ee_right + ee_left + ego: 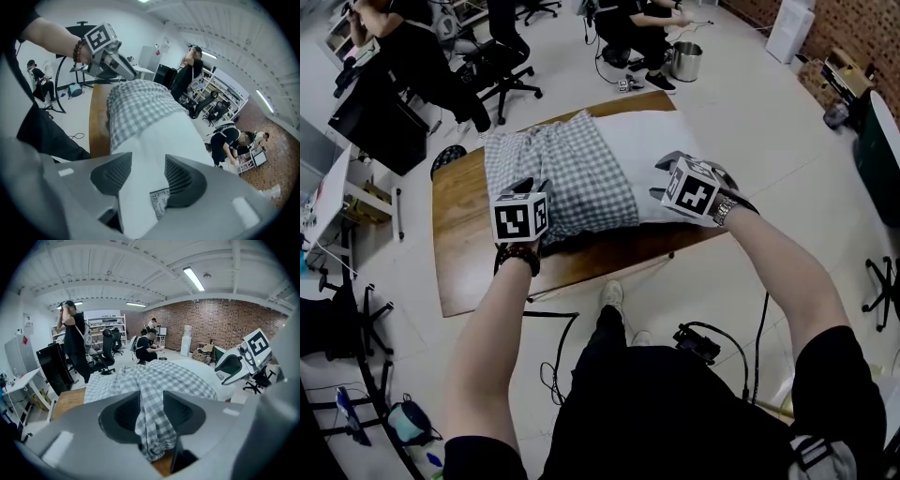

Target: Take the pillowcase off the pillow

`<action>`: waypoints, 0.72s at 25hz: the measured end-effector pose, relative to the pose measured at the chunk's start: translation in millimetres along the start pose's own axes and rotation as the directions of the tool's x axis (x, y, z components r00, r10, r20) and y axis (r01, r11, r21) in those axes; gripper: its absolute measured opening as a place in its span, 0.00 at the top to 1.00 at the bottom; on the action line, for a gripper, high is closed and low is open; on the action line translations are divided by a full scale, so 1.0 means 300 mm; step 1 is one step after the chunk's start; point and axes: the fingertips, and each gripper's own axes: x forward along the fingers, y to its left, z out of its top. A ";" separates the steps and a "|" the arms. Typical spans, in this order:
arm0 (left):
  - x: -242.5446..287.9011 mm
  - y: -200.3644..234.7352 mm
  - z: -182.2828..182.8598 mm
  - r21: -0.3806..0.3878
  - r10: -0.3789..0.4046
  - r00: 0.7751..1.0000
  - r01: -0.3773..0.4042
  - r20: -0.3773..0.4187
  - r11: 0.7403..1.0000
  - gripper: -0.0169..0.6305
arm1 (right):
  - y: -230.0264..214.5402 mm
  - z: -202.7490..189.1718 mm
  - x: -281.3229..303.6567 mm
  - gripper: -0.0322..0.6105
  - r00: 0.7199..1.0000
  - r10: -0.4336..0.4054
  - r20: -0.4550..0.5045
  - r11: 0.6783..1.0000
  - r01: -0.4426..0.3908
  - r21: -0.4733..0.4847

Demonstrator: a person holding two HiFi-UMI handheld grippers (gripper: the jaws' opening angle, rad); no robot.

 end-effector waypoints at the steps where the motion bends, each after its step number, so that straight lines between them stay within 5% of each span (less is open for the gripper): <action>1: -0.008 -0.009 -0.017 -0.004 0.002 1.000 -0.002 0.007 1.000 0.73 | 0.021 0.000 0.004 0.61 1.000 -0.005 0.001 1.000 0.005 -0.015; 11: -0.024 -0.109 -0.183 -0.038 0.012 0.999 -0.010 0.044 0.999 0.70 | 0.169 -0.050 0.083 0.51 0.998 -0.055 -0.014 0.989 0.052 -0.139; 18: 0.027 -0.154 -0.322 -0.098 0.035 0.999 -0.031 0.040 0.995 0.64 | 0.166 -0.123 0.166 0.47 0.984 -0.174 -0.045 0.958 0.159 -0.237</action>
